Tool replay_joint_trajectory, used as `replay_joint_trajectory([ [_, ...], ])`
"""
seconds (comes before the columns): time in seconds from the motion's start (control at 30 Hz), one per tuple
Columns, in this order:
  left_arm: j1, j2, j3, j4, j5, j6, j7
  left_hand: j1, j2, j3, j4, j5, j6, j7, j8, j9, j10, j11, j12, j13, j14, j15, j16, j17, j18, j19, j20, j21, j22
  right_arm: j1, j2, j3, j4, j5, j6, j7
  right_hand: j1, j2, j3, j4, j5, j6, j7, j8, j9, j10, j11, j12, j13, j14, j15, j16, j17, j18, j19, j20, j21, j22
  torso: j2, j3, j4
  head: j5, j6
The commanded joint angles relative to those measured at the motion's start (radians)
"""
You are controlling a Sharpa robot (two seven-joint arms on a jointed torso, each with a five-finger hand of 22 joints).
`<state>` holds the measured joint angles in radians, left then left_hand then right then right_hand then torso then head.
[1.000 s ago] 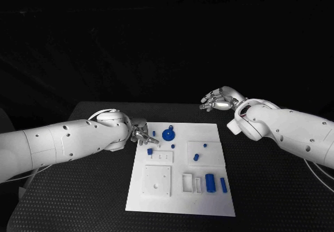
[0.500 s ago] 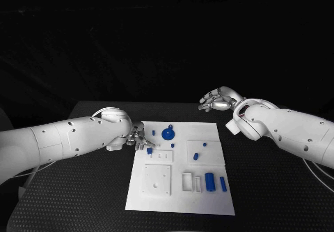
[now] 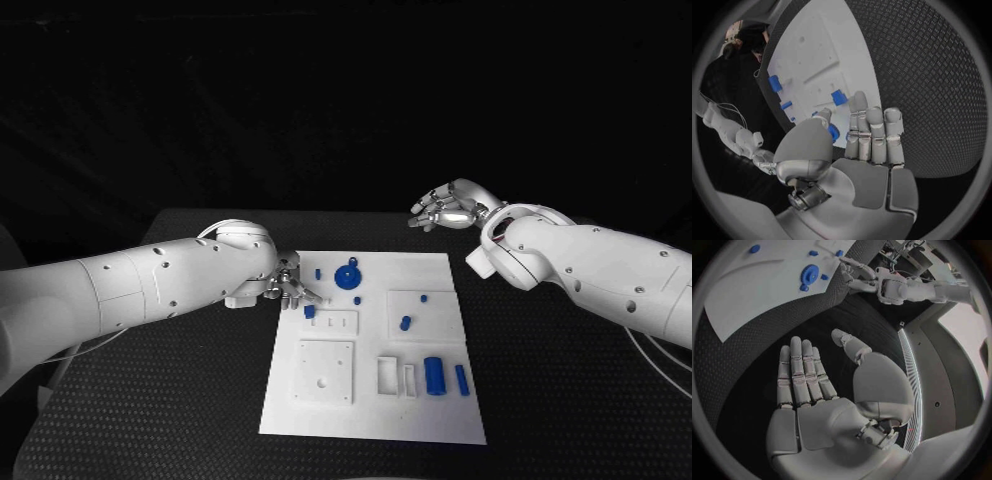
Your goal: Assemble the parts on the task board
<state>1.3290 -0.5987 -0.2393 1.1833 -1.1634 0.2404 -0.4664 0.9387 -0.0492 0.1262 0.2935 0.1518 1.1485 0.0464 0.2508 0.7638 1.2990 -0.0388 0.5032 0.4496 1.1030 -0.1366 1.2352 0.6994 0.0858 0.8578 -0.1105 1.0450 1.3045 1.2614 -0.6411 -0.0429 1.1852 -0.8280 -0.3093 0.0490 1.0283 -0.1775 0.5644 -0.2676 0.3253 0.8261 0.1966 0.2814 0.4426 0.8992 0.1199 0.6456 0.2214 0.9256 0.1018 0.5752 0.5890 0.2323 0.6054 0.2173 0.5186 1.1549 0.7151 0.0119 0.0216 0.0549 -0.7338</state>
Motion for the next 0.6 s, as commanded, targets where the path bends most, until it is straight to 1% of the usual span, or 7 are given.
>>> replay_joint_trajectory([
  [0.03,-0.001,0.01,0.001,-0.009,0.024,0.028,-0.002,0.006,-0.002,-0.007,0.001,0.002,-0.007,0.003,-0.007,-0.003,-0.008,0.005,-0.005,0.001,-0.009,-0.001,-0.008,-0.002,0.007,0.002,-0.111,-0.008,0.0,0.0,0.001,0.0,0.002,-0.011,0.011,0.003,0.0,0.007,-0.006,0.0,0.005,0.002,0.0,0.002,-0.002,0.0,0.004,0.002,-0.002,-0.002,0.001,-0.005,0.001,0.005,0.003,0.004,-0.004,0.001,0.0,0.0001,0.0002,-0.002,0.0],
  [0.2,-0.006,0.015,0.001,-0.017,0.025,0.038,0.0,0.006,-0.003,-0.009,0.0,0.001,-0.01,0.005,-0.009,-0.004,-0.011,0.007,-0.007,0.001,-0.012,0.0,-0.01,-0.003,0.006,0.001,-0.111,-0.011,0.0,-0.001,0.002,0.0,0.003,-0.011,0.012,0.003,0.0,0.008,-0.007,0.001,0.006,0.002,0.0,0.002,-0.002,0.0,0.004,0.002,-0.003,-0.002,0.002,-0.006,0.002,0.005,0.003,0.004,-0.005,0.002,0.0,-0.0006,-0.0002,-0.004,-0.002],
  [0.3,-0.008,0.018,0.001,-0.022,0.033,0.039,0.0,0.006,-0.002,-0.01,0.0,0.001,-0.011,0.006,-0.01,-0.004,-0.012,0.007,-0.008,0.001,-0.013,0.001,-0.011,-0.003,0.006,0.0,-0.111,-0.012,0.0,-0.001,0.001,0.0,0.003,-0.011,0.011,0.003,-0.001,0.008,-0.007,0.001,0.006,0.002,0.0,0.002,-0.002,0.0,0.004,0.003,-0.003,-0.002,0.002,-0.006,0.002,0.005,0.003,0.005,-0.005,0.002,0.0,0.0001,-0.0001,-0.004,-0.004],
  [0.6,-0.014,0.026,0.001,-0.036,0.048,0.053,0.007,0.009,-0.001,-0.01,0.0,0.001,-0.013,0.007,-0.011,-0.005,-0.014,0.008,-0.009,0.001,-0.014,0.002,-0.012,-0.004,0.005,-0.001,-0.111,-0.014,0.0,-0.001,0.002,0.0,0.006,-0.011,0.012,0.003,-0.001,0.008,-0.007,0.001,0.007,0.002,0.0,0.002,-0.002,0.0,0.004,0.003,-0.004,-0.002,0.002,-0.006,0.002,0.005,0.003,0.005,-0.005,0.002,-0.001,0.0003,0.0012,-0.007,-0.006],
])
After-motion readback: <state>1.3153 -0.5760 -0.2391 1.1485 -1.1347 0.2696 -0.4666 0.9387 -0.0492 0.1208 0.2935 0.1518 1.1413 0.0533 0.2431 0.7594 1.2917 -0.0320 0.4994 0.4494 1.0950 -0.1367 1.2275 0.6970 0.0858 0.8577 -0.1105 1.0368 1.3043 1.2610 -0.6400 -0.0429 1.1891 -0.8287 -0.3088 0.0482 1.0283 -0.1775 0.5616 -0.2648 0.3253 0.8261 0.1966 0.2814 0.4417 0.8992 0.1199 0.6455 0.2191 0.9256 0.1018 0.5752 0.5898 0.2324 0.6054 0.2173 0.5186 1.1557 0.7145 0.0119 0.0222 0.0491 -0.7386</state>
